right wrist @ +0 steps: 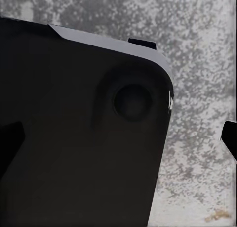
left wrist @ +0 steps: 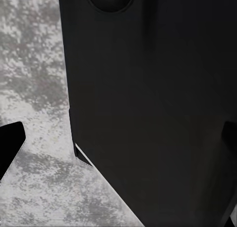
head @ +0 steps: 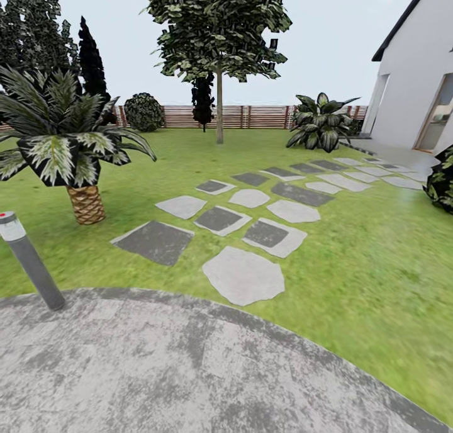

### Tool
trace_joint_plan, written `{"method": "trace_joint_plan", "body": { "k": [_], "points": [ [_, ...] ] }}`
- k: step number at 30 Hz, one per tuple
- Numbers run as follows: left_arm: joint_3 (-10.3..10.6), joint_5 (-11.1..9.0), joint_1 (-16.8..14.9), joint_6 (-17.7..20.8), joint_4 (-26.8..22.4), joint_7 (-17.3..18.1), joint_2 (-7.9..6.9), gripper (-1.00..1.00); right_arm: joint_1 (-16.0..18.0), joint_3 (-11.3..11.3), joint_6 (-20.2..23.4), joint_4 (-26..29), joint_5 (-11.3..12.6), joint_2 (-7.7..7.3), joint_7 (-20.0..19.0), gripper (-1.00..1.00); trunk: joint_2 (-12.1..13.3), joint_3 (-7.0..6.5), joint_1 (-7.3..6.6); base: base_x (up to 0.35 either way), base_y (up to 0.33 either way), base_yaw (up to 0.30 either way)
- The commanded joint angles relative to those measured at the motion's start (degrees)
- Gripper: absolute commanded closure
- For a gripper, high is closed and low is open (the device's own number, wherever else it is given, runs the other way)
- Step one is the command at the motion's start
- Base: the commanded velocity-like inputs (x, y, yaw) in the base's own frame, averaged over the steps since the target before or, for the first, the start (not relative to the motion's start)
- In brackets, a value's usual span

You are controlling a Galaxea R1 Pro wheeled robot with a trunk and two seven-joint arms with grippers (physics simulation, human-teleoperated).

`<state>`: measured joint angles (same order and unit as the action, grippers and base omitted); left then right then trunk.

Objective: Take the three Easter eggs out of the wicker basket on the lawn in the garden, then place them on the lawn next to a single tree (choose any tree) so that all three eggs are next to the same tree and none are left in the basket.

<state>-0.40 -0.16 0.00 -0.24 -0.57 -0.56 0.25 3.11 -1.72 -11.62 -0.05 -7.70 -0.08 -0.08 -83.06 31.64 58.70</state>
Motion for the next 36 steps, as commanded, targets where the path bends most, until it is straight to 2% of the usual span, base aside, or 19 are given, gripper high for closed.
{"method": "trace_joint_plan", "body": {
  "k": [1, 36],
  "points": [
    [-0.04, -0.02, 0.0, -0.03, -0.05, -0.06, 0.01, -1.0, 0.02, -0.13, -0.15, -0.04, -0.23, -0.01, -0.01, -1.0, -0.02, 0.05, 0.03, 0.323, 0.0, 0.0],
    [-0.04, -0.02, 0.0, -0.03, -0.05, -0.06, 0.01, -1.0, 0.05, -0.13, -0.15, -0.04, -0.21, -0.01, -0.01, -1.0, -0.02, 0.05, 0.03, 0.323, 0.0, 0.0]
  ]
}}
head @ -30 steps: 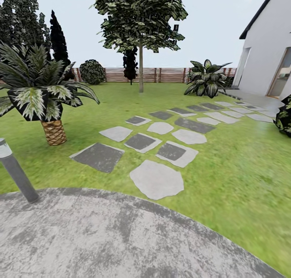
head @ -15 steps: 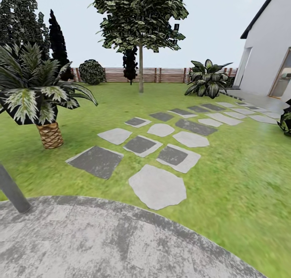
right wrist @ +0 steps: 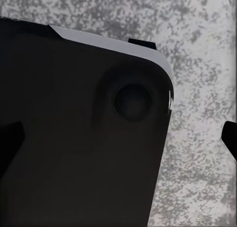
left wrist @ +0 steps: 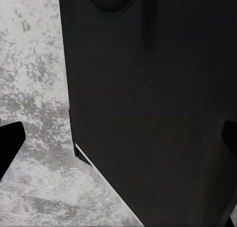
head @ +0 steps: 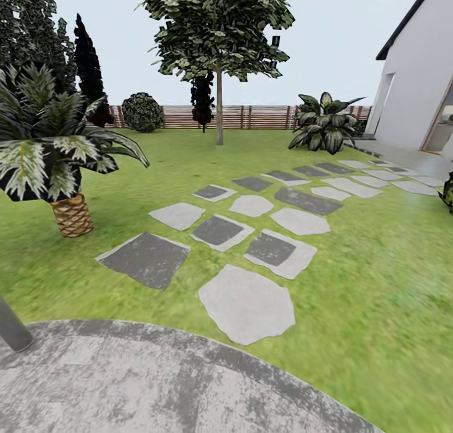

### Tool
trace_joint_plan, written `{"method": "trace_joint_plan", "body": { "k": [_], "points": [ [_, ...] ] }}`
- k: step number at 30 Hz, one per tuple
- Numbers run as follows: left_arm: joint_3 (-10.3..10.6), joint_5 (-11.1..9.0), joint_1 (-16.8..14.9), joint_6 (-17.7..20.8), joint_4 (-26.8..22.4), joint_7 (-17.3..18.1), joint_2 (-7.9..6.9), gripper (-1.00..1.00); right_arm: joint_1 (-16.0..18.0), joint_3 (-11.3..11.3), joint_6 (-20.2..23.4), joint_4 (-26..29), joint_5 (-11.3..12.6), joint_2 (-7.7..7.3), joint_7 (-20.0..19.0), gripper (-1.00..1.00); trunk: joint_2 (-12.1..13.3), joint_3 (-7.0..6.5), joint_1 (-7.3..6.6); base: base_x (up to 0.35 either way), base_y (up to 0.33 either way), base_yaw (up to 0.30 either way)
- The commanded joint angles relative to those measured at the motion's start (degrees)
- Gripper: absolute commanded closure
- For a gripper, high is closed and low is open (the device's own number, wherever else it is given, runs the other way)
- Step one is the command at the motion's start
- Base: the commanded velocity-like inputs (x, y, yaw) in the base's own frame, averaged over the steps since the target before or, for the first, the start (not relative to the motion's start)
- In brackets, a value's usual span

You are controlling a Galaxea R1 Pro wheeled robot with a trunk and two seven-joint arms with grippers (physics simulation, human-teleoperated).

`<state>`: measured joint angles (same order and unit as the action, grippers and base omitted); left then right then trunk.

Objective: Take the three Easter eggs out of the wicker basket on the lawn in the garden, then place them on the lawn next to a single tree (choose any tree) so that all three eggs are next to the same tree and none are left in the basket.

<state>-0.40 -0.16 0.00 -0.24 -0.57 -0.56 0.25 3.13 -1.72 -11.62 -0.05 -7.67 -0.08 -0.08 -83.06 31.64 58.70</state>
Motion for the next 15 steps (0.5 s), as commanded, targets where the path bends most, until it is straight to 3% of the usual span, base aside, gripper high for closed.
{"method": "trace_joint_plan", "body": {
  "k": [1, 15],
  "points": [
    [-0.04, -0.02, 0.0, -0.03, -0.05, -0.06, 0.01, -1.0, 0.03, -0.13, -0.15, -0.04, -0.24, -0.01, -0.01, -1.0, -0.02, 0.05, 0.03, 0.323, 0.0, 0.0],
    [-0.04, -0.01, 0.0, -0.03, -0.05, -0.06, 0.01, -1.0, 0.03, -0.13, -0.15, -0.04, -0.24, -0.01, -0.01, -1.0, -0.02, 0.05, 0.03, 0.323, 0.0, 0.0]
  ]
}}
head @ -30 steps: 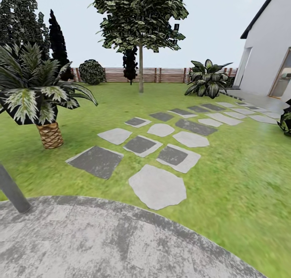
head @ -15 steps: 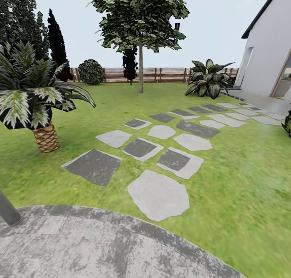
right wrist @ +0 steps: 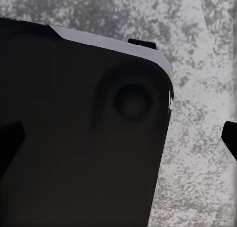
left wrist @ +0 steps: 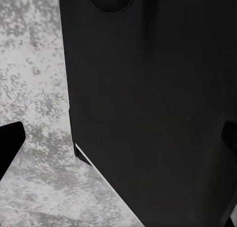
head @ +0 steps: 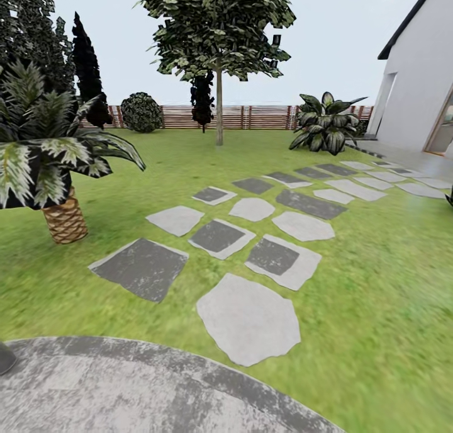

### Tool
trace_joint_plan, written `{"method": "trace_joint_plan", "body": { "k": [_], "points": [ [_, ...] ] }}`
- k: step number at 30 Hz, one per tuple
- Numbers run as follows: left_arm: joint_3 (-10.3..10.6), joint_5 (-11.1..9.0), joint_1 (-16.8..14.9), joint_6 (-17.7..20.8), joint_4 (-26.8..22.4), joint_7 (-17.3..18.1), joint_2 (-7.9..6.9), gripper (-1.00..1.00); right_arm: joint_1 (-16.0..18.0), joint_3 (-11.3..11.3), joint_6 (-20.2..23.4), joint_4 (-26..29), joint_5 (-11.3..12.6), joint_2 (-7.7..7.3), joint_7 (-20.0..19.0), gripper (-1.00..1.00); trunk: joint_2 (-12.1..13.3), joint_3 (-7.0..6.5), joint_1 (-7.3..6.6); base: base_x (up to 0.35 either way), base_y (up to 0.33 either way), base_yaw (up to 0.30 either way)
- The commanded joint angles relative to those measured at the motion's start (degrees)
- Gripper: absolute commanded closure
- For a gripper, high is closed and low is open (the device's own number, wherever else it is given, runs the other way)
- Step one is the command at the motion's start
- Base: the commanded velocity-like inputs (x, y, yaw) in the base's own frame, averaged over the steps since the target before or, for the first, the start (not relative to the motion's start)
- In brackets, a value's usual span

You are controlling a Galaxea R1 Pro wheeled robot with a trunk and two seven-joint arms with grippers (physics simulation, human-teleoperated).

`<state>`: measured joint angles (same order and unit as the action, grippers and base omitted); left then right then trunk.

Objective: Take the three Easter eggs out of the wicker basket on the lawn in the garden, then place them on the lawn next to a single tree (choose any tree) so that all three eggs are next to the same tree and none are left in the basket.

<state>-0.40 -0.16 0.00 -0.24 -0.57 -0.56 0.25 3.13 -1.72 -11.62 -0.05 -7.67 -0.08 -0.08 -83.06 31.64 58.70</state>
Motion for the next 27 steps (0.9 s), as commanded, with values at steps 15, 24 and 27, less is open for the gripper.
{"method": "trace_joint_plan", "body": {
  "k": [15, 24, 27],
  "points": [
    [-0.04, -0.02, 0.0, -0.03, -0.05, -0.06, 0.01, -1.0, 0.03, -0.13, -0.15, -0.04, -0.24, -0.01, -0.01, -1.0, -0.02, 0.05, 0.03, 0.323, 0.0, 0.0],
    [-0.04, -0.02, 0.0, -0.03, -0.05, -0.06, 0.01, -1.0, 0.0, -0.13, -0.15, -0.04, -0.24, -0.01, -0.01, -1.0, -0.02, 0.05, 0.03, 0.323, 0.0, 0.0],
    [-0.04, -0.02, 0.0, -0.03, -0.05, -0.06, 0.01, -1.0, 0.03, -0.13, -0.15, -0.04, -0.24, -0.01, -0.01, -1.0, -0.02, 0.05, 0.03, 0.323, 0.0, 0.0]
  ]
}}
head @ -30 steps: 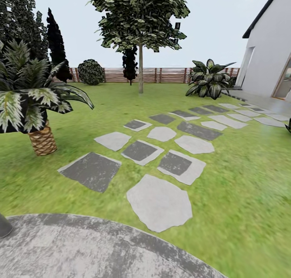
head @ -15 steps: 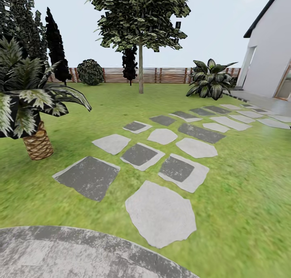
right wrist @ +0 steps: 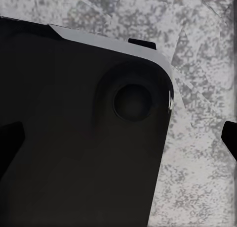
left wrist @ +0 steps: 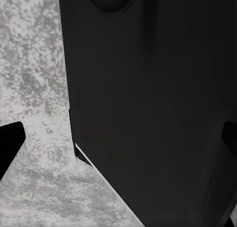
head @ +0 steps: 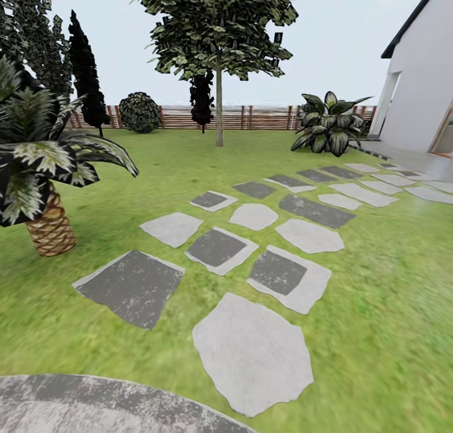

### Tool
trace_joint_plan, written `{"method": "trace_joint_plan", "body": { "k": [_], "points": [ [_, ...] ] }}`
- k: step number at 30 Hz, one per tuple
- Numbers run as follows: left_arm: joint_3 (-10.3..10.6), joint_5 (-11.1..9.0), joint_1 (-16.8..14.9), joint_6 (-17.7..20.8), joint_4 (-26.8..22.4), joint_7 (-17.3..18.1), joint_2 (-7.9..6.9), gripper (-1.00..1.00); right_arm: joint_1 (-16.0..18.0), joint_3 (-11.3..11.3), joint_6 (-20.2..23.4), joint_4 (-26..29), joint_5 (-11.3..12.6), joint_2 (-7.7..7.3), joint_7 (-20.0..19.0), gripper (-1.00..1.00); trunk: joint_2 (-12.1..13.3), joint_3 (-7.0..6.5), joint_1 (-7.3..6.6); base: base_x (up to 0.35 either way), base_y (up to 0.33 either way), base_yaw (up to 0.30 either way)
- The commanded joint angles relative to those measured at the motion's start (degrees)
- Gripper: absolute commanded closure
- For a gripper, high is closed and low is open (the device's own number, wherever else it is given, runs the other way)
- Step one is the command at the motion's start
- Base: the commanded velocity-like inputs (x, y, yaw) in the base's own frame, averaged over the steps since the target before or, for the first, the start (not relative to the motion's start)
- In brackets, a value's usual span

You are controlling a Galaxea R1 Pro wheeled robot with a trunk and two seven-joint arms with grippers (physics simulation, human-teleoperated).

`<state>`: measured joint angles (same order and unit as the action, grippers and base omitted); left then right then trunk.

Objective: Take the three Easter eggs out of the wicker basket on the lawn in the garden, then place them on the lawn next to a single tree (choose any tree) so that all three eggs are next to the same tree and none are left in the basket.

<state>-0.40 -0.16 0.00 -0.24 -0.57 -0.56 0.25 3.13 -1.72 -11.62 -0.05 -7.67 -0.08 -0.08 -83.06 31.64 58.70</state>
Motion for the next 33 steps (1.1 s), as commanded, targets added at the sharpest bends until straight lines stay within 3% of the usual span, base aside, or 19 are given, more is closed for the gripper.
{"method": "trace_joint_plan", "body": {
  "k": [1, 33],
  "points": [
    [-0.04, -0.02, 0.0, -0.03, -0.05, -0.06, 0.01, -1.0, 0.03, -0.13, -0.15, -0.04, -0.24, -0.01, -0.01, -1.0, -0.02, 0.05, 0.03, 0.323, 0.0, 0.0],
    [-0.04, -0.01, 0.0, -0.03, -0.05, -0.06, 0.01, -1.0, 0.03, -0.13, -0.15, -0.04, -0.25, -0.01, -0.01, -1.0, -0.02, 0.05, 0.03, 0.323, 0.0, 0.0]
  ]
}}
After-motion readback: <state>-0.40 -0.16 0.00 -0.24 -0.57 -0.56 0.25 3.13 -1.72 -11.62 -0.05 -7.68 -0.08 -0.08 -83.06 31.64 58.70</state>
